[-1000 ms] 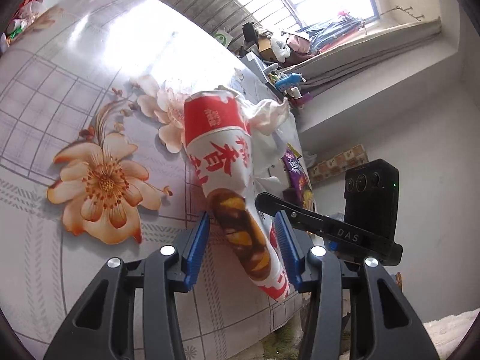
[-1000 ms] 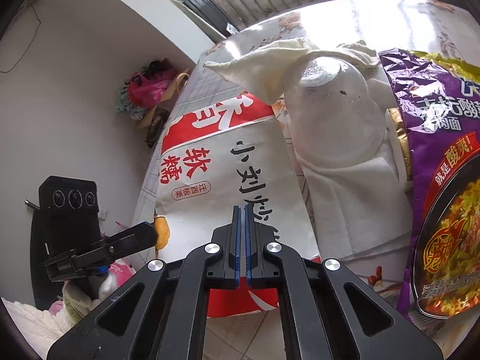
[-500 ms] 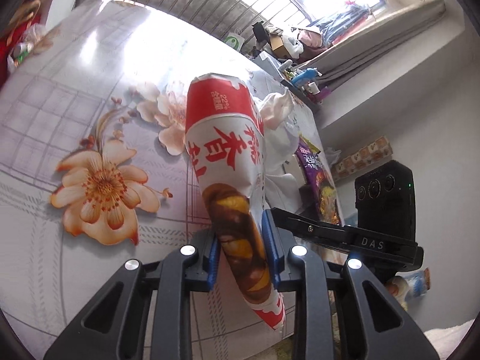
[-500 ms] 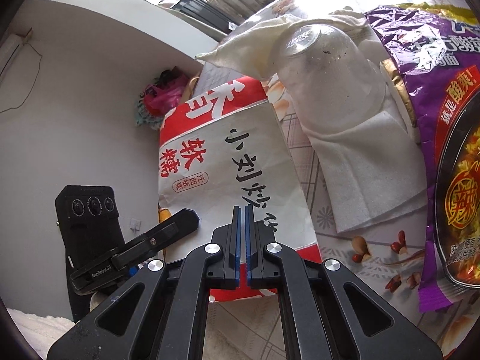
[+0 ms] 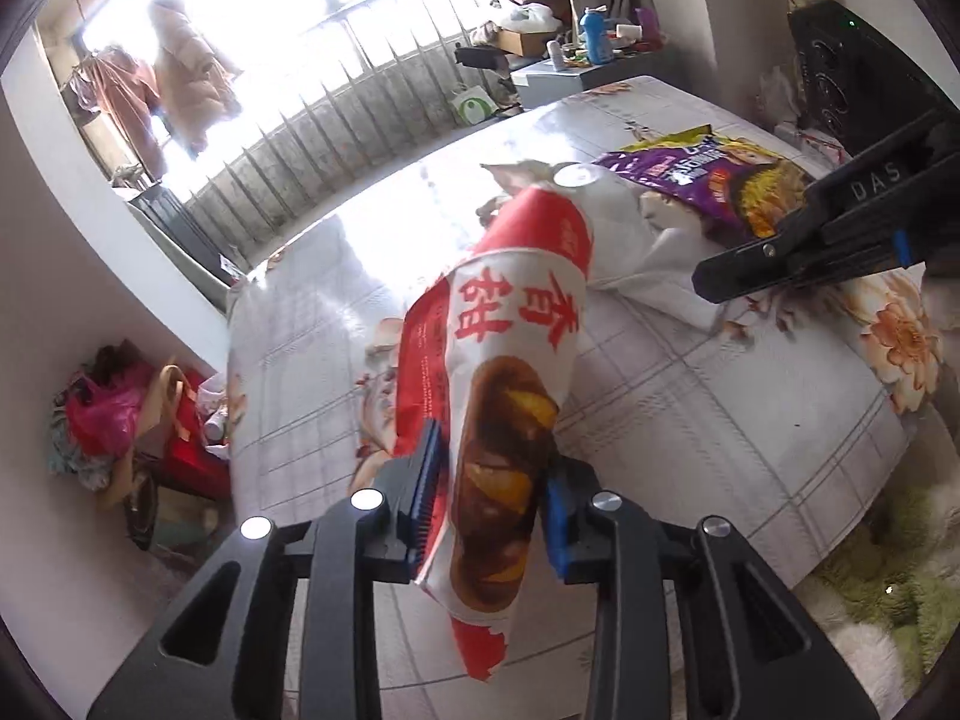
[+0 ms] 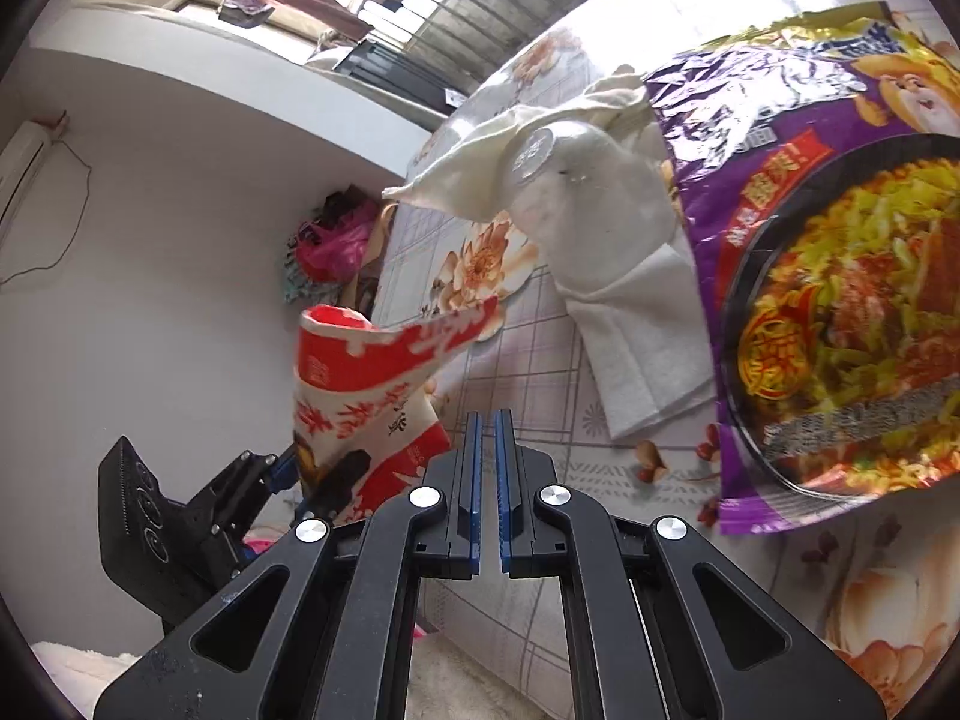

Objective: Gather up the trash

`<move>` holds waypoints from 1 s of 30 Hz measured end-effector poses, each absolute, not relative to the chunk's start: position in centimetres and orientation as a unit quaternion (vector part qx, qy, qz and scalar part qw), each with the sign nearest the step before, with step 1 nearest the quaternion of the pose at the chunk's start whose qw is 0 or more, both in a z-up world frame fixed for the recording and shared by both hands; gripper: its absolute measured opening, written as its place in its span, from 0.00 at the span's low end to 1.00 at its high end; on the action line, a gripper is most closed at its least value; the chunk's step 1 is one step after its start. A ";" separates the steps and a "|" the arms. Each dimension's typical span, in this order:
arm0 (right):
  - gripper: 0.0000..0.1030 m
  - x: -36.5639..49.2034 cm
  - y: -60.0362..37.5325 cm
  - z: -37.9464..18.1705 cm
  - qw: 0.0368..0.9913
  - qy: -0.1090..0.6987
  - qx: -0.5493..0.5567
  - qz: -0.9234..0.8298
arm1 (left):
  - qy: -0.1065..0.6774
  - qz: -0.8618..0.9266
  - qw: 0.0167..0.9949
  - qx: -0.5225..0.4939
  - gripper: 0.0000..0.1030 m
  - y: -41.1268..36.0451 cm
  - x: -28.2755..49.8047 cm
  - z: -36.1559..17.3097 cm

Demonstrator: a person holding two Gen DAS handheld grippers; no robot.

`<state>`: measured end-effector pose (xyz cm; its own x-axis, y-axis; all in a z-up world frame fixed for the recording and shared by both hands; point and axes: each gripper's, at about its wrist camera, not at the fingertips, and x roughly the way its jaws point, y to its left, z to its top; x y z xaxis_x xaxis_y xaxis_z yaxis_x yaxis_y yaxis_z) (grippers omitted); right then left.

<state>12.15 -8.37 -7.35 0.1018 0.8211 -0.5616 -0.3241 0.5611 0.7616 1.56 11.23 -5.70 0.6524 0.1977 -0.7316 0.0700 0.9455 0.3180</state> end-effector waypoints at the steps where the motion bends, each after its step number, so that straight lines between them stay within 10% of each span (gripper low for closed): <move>1: 0.05 11.9 -9.1 -7.3 0.709 0.532 0.234 0.400 | 0.418 0.021 0.896 0.147 0.36 11.0 1.7 -5.8; 16: 0.49 8.9 -14.1 -9.1 0.662 0.554 0.313 0.395 | 0.422 -0.218 0.836 -0.275 0.46 16.2 2.9 -8.5; 22: 0.52 9.7 -9.4 -9.2 0.657 0.570 0.281 0.405 | 0.397 -0.206 0.824 -0.346 0.46 19.6 2.0 -10.2; 30: 0.52 10.6 -5.3 -8.8 0.654 0.573 0.257 0.422 | 0.385 -0.225 0.777 -0.445 0.21 23.0 1.4 -13.1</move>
